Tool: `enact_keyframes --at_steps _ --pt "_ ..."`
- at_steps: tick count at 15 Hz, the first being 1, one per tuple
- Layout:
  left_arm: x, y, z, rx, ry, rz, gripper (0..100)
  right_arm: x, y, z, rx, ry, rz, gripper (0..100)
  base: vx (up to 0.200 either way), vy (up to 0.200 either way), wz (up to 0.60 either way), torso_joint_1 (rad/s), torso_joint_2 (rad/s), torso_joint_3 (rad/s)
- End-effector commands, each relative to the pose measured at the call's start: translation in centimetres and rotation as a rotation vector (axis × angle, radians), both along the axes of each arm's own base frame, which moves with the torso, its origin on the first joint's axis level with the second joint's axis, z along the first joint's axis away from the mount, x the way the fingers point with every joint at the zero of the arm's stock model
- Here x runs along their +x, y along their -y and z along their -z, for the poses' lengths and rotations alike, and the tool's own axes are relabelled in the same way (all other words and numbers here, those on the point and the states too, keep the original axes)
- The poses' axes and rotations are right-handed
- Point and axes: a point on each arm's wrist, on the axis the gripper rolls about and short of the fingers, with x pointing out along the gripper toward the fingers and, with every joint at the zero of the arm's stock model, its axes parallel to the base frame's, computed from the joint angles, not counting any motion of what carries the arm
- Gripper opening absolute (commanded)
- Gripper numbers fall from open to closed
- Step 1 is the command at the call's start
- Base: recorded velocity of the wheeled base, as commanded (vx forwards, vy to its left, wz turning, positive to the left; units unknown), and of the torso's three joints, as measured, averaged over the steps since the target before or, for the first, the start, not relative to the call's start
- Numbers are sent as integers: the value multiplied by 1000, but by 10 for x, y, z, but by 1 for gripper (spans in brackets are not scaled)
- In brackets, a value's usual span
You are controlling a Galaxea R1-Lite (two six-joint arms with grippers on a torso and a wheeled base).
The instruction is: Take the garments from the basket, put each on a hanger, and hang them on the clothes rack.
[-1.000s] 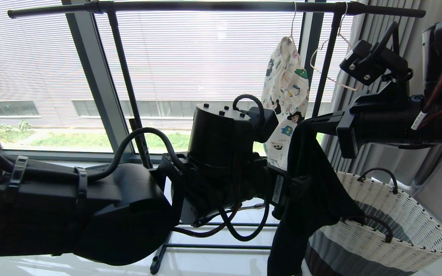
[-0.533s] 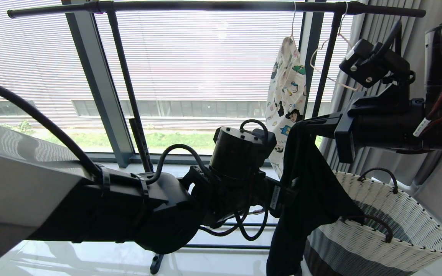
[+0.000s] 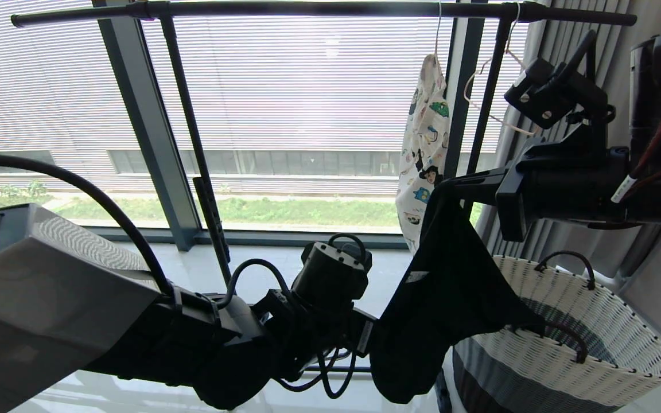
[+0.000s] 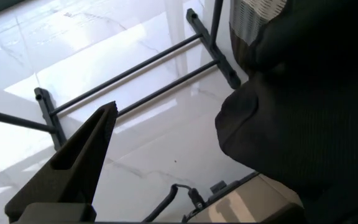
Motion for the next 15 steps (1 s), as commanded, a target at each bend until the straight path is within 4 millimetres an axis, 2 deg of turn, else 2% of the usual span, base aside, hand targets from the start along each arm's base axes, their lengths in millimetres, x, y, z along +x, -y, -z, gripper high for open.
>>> enact_keyframes --at_steps 1,3,5,6,8,11,14,15 --pt "-6 -18 -8 1 6 -30 100 11 -9 10 -5 -16 4 0 0 0 0 0 0 0" --pt "-12 -36 -10 9 -3 -59 100 22 -18 15 7 1 4 0 0 0 0 0 0 0" --pt "-15 -47 -11 12 -7 -78 100 19 -21 16 3 -4 -10 0 0 0 0 0 0 0" --pt "-19 -50 -10 18 -14 -78 0 20 -22 17 1 -6 -10 0 0 0 0 0 0 0" --pt "-22 -53 -9 26 -17 -81 0 20 -24 19 -2 -10 -15 0 0 0 0 0 0 0" --pt "-27 -61 -6 108 32 -189 0 23 -27 31 -32 -45 -13 0 0 0 0 0 0 0" --pt "-27 -71 -44 16 121 -206 0 27 -40 36 -36 -53 -35 0 0 0 0 0 0 0" --pt "-23 -94 -65 -8 160 -229 0 29 -52 33 -20 -50 -55 0 0 0 0 0 0 0"
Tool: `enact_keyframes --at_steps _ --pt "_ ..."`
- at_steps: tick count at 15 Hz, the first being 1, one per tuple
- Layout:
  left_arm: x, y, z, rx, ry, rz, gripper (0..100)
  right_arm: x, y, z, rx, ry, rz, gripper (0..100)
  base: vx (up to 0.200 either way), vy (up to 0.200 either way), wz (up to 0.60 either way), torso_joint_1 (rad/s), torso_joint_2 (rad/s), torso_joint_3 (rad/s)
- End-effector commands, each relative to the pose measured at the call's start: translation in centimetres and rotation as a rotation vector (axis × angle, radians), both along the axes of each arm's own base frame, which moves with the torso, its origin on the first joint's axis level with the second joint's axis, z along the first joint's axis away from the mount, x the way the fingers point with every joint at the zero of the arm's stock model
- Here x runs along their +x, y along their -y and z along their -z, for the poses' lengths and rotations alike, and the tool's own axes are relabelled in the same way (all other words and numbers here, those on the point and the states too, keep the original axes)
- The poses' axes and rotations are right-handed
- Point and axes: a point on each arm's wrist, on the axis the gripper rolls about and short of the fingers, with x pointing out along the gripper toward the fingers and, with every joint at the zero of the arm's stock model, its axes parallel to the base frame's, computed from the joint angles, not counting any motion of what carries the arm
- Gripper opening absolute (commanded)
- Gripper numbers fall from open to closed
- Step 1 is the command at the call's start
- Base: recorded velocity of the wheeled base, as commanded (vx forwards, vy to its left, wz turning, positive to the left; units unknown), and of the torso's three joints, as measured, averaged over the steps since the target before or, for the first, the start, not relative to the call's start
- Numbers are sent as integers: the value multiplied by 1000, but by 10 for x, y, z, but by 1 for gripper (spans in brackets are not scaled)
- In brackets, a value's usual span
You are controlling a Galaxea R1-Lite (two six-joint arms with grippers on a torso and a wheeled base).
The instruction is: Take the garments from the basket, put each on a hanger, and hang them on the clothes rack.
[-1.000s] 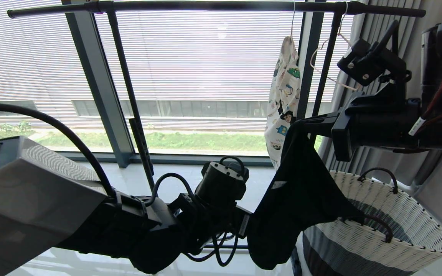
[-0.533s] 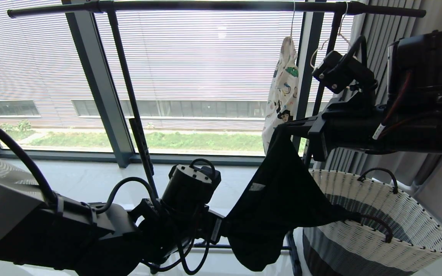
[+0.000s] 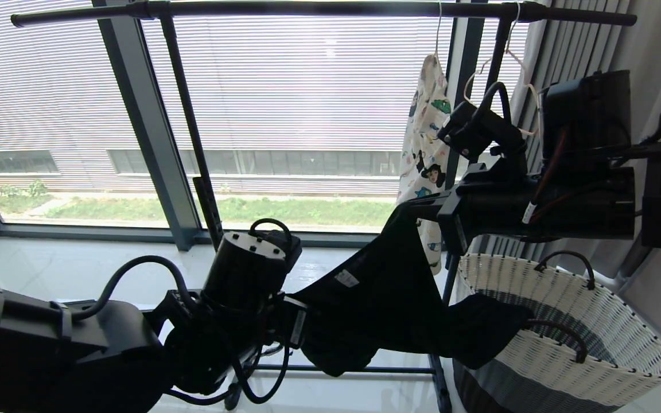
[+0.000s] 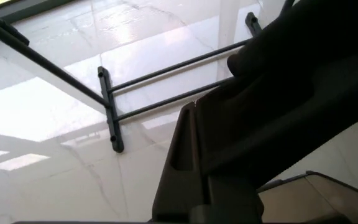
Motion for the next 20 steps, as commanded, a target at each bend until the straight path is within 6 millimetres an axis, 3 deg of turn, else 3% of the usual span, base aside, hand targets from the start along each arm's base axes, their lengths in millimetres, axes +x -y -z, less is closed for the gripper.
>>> enact_keyframes --at_steps 1,3,6,9,12,15,17,20 --pt "1 -35 -42 -43 90 -27 0 6 -19 1 14 -10 -24 0 0 0 0 0 0 0" --pt "-8 -61 -92 -81 108 35 0 10 -31 -10 61 -1 -29 0 0 0 0 0 0 0" --pt "-15 -64 -156 -123 123 91 0 10 -29 -20 70 37 44 0 0 0 0 0 0 0" --pt "-20 -58 -171 -17 160 189 0 1 -11 -31 63 61 133 0 0 0 0 0 0 0" --pt "-29 -53 -172 64 201 284 0 -15 25 -41 60 70 204 0 0 0 0 0 0 0" --pt "-45 -31 -187 32 256 394 0 -44 66 -60 66 81 255 0 0 0 0 0 0 0" --pt "-48 -25 -192 27 275 421 0 -59 80 -67 67 83 262 0 0 0 0 0 0 0" --pt "-52 -28 -195 72 314 449 0 -67 83 -71 64 89 251 0 0 0 0 0 0 0"
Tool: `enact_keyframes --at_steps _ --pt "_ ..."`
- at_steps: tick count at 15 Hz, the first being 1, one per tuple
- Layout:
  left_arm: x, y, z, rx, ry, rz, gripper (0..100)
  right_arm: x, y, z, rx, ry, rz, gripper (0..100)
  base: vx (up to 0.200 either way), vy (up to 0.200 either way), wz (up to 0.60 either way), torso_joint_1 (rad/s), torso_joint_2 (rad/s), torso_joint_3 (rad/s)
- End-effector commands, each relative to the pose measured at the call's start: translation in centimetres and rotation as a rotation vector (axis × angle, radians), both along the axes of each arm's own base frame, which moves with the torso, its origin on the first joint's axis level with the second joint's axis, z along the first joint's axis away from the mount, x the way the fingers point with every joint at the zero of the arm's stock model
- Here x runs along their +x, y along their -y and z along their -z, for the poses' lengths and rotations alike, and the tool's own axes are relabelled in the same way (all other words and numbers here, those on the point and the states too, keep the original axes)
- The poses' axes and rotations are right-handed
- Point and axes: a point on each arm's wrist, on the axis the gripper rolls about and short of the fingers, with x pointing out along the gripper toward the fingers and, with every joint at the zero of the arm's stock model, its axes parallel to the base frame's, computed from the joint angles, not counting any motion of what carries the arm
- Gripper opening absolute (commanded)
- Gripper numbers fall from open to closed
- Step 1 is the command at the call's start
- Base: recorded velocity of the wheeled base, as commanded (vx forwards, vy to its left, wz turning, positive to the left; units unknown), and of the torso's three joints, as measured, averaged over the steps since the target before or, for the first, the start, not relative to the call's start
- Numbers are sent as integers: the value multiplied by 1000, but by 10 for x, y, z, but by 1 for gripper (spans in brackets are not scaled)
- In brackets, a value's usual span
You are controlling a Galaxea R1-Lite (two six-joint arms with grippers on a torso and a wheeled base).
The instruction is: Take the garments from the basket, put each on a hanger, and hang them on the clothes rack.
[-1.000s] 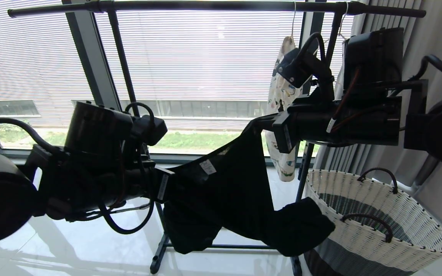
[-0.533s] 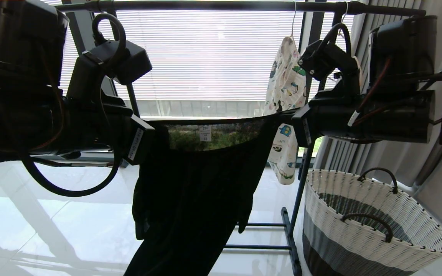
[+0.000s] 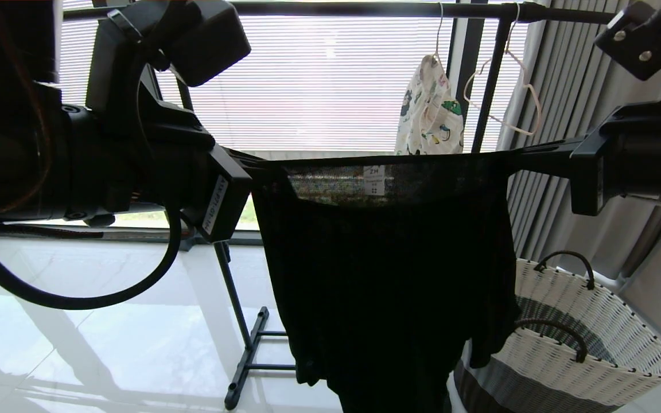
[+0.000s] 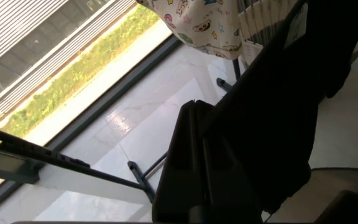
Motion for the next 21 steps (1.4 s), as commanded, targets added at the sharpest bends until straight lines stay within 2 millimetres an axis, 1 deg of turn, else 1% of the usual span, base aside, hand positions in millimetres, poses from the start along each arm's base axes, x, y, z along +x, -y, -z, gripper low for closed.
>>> enact_keyframes --at_steps 1,4,5,6,7,9,11,13,16,18,20,21 --pt "-2 -1 -2 0 10 4 0 -10 6 -9 20 32 -9 0 0 0 0 0 0 0" --pt "-3 2 -2 -6 12 15 0 -14 1 -11 20 40 -38 0 0 0 0 0 0 0" --pt "-1 2 -1 -4 9 13 0 -17 2 -10 15 38 -43 0 0 0 0 0 0 0" --pt "0 4 -2 -10 16 13 0 -24 7 -12 12 33 -48 0 0 0 0 0 0 0" --pt "6 8 -3 -24 34 13 0 -34 14 -12 -1 16 -59 0 0 0 0 0 0 0" --pt "23 23 -11 -79 106 15 0 -59 23 -14 -14 -4 -115 0 0 0 0 0 0 0" --pt "40 37 -21 -110 146 17 0 -75 22 -14 -21 -13 -190 0 0 0 0 0 0 0" --pt "48 44 -27 -126 165 17 0 -82 16 -12 -34 -24 -247 0 0 0 0 0 0 0" --pt "49 45 -27 -124 164 15 0 -79 7 -9 -49 -37 -267 0 0 0 0 0 0 0" --pt "47 43 -27 -120 159 16 0 -77 8 -8 -48 -38 -253 0 0 0 0 0 0 0" --pt "39 36 -29 -102 137 16 0 -66 7 -6 -53 -50 -208 0 0 0 0 0 0 0" --pt "18 22 -32 -58 75 37 0 -50 1 -8 -35 -33 -169 0 0 0 0 0 0 0"
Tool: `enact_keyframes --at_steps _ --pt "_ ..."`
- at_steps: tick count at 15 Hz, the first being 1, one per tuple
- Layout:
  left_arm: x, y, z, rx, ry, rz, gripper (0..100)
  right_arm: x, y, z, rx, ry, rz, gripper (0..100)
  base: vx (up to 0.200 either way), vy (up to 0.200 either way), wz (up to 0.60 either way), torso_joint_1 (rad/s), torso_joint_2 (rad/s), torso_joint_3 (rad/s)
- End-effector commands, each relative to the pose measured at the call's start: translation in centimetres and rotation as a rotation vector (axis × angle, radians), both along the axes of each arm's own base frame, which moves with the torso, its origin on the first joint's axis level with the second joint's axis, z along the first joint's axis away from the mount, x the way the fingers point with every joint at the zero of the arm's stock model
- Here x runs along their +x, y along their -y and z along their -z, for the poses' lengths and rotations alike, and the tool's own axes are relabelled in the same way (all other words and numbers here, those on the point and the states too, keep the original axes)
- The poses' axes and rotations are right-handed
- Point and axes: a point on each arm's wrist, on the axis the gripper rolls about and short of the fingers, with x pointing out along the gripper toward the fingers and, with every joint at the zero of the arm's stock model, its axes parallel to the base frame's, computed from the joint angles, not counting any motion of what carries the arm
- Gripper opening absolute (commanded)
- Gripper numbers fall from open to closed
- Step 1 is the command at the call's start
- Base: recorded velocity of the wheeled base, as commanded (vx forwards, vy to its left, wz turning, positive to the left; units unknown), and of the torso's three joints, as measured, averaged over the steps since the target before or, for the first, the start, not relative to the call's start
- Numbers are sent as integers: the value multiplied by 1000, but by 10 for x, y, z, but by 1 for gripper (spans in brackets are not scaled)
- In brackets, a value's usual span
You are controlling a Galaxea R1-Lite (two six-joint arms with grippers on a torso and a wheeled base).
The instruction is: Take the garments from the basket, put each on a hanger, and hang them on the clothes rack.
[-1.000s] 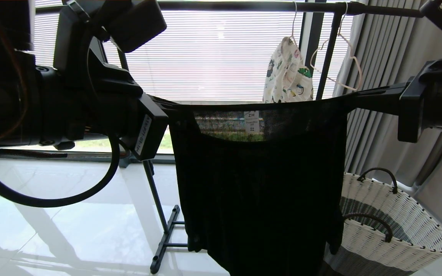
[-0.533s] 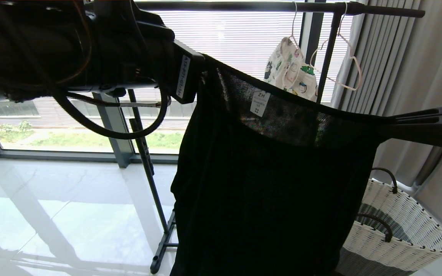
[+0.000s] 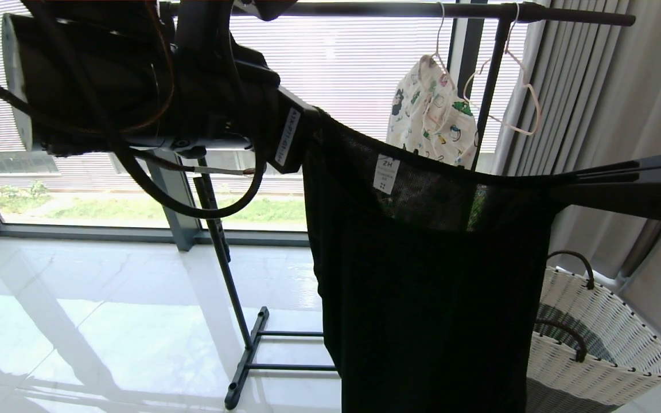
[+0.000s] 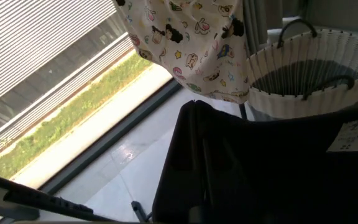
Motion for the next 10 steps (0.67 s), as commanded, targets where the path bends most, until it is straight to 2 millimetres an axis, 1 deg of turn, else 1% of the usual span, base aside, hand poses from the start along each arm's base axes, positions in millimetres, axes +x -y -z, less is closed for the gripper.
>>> enact_keyframes --at_steps 1,2,3,5,6,8,10 --pt "-37 -21 -12 22 -43 51 0 25 -15 -1 18 14 43 0 0 0 0 0 0 0" --pt "-52 -32 -14 34 -75 79 0 34 -23 -6 31 26 46 0 0 0 0 0 0 0" --pt "-67 -40 -10 57 -109 110 0 42 -31 -12 41 35 47 0 0 0 0 0 0 0" --pt "-87 -46 10 105 -159 155 0 57 -47 -21 58 50 46 0 0 0 0 0 0 0" --pt "-96 -49 17 120 -171 173 0 63 -53 -25 68 60 46 0 0 0 0 0 0 0" --pt "-103 -53 21 127 -175 187 0 68 -58 -30 80 71 46 0 0 0 0 0 0 0" --pt "-103 -53 21 127 -175 187 0 69 -58 -30 81 70 48 0 0 0 0 0 0 0"
